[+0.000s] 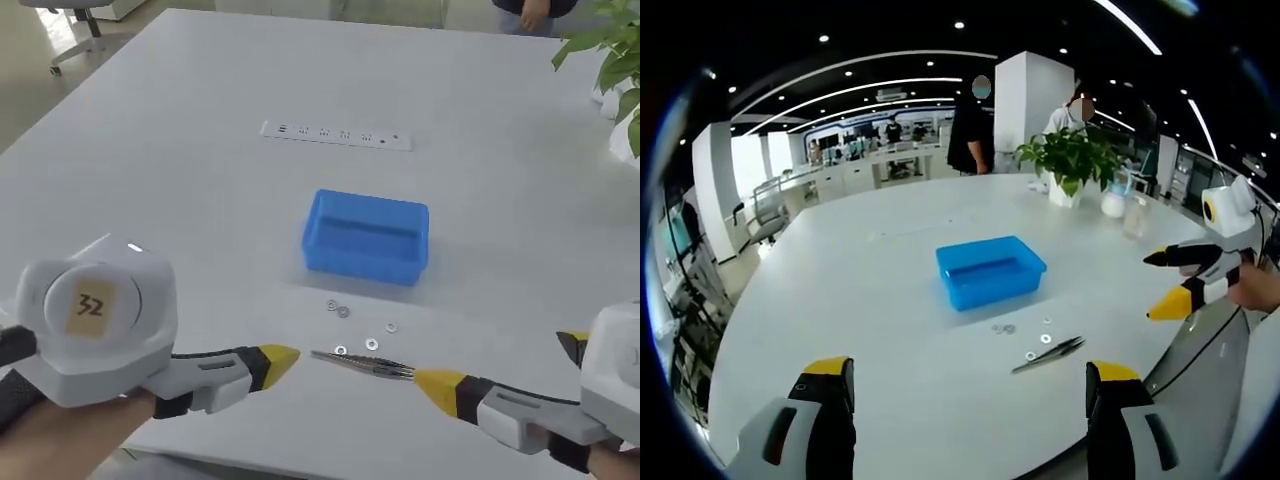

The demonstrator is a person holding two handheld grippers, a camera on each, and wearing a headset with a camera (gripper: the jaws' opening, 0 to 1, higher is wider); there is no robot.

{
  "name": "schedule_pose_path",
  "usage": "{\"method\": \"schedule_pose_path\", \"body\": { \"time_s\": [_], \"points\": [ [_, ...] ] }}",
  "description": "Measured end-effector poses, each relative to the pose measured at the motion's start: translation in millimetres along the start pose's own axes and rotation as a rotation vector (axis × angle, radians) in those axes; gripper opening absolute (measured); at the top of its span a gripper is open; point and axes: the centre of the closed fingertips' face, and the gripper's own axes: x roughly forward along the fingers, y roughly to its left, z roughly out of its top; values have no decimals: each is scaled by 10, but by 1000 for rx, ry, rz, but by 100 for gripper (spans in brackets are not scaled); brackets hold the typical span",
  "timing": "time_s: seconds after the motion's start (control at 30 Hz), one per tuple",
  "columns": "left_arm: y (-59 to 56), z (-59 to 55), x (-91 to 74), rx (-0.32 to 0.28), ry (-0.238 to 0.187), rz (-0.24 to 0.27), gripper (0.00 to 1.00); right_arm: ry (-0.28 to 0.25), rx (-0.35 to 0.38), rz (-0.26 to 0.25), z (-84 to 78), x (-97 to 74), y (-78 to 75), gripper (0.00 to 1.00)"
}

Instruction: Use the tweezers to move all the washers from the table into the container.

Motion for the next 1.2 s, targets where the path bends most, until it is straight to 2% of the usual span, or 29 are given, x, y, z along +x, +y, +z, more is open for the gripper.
{"method": "schedule_pose_path", "body": {
  "time_s": [0.67,1.2],
  "points": [
    [12,15,-9,26,6,2,99,10,-1,2,-18,2,0,99],
    [-69,39,37,48,18,-22,97,16,-5,7,-15,33,-11,99]
  ]
}}
